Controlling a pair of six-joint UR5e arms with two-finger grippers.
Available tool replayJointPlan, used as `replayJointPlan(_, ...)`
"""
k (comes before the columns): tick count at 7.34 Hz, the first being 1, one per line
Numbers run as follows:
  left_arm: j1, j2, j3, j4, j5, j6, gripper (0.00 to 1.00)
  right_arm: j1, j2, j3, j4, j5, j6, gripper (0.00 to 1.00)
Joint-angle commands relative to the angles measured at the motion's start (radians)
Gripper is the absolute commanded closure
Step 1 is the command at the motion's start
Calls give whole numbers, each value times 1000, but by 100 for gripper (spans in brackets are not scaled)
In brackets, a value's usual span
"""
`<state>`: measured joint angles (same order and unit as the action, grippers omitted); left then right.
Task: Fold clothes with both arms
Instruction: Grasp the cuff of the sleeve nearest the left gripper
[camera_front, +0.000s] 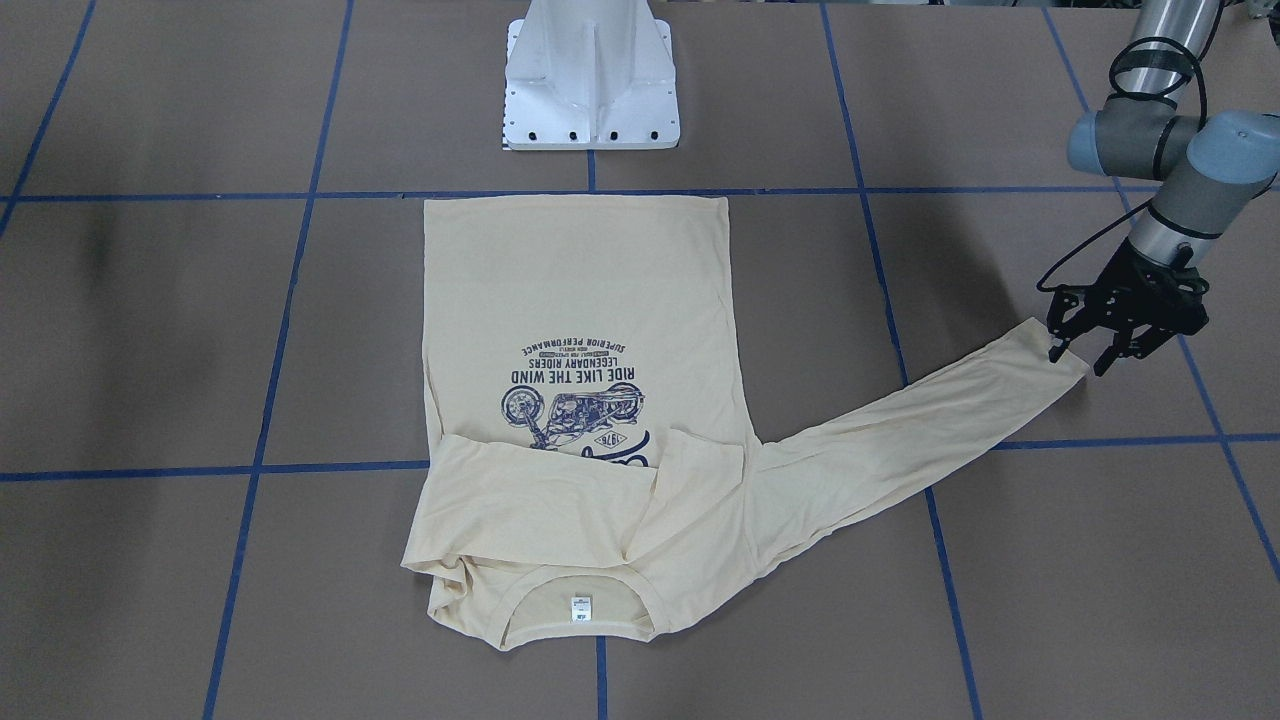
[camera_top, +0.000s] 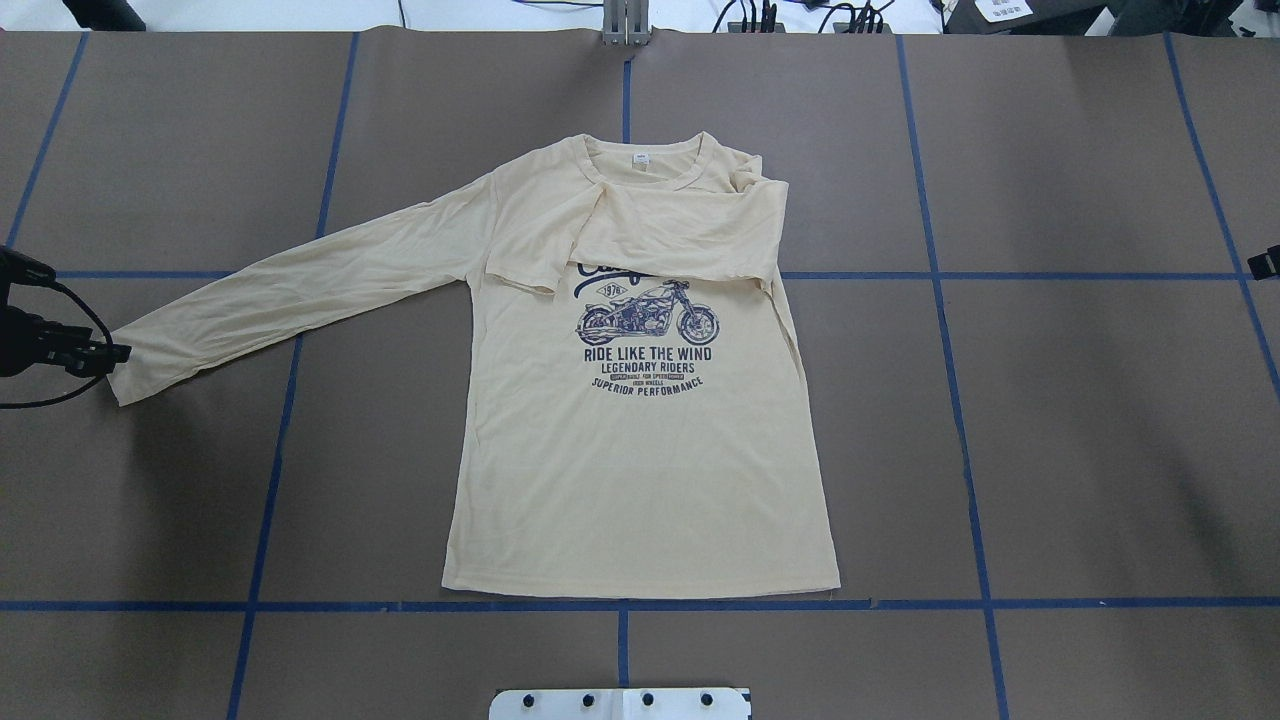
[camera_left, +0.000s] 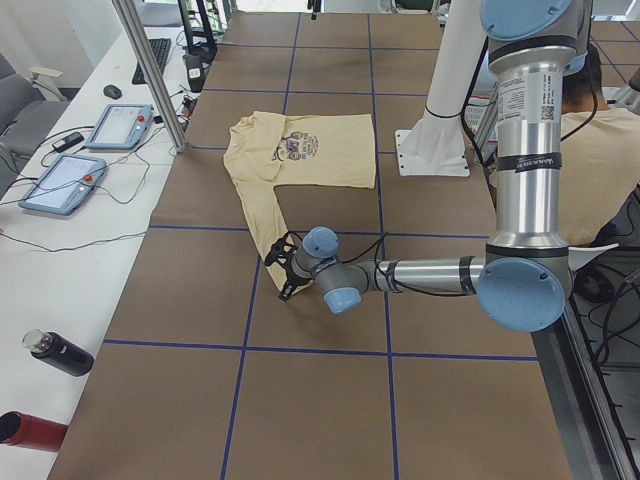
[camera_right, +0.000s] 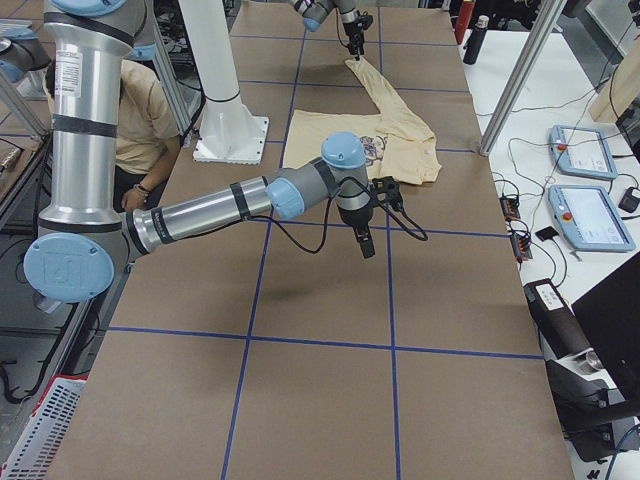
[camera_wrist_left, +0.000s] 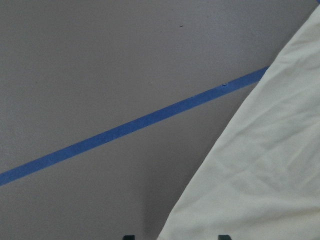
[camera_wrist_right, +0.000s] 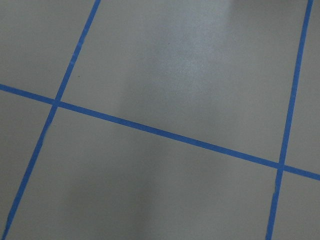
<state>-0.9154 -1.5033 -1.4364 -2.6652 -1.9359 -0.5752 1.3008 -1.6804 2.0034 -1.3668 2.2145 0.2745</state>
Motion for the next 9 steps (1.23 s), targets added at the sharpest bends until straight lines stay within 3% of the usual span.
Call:
replayJointPlan(1,3,0,27,-33,0,2,39,0,-1,0,0,-1,0,0)
replayJointPlan(3,1,0,27,-35,0,2,44,0,1,2,0,1,0,0)
replayJointPlan(4,1,0,25,-35,0,2,67,0,-1,3,0,1,0,0)
replayJointPlan(5,3,0,22,-36,-2,2,97,0,1,3,0,1,0,0)
replayJointPlan(8,-3,3,5,-64,-9,3,100,0,1,3,0,1,2,0)
replayJointPlan(9,-13,15,-46,-53,-18,3,100,0,1,2,0,1,3,0)
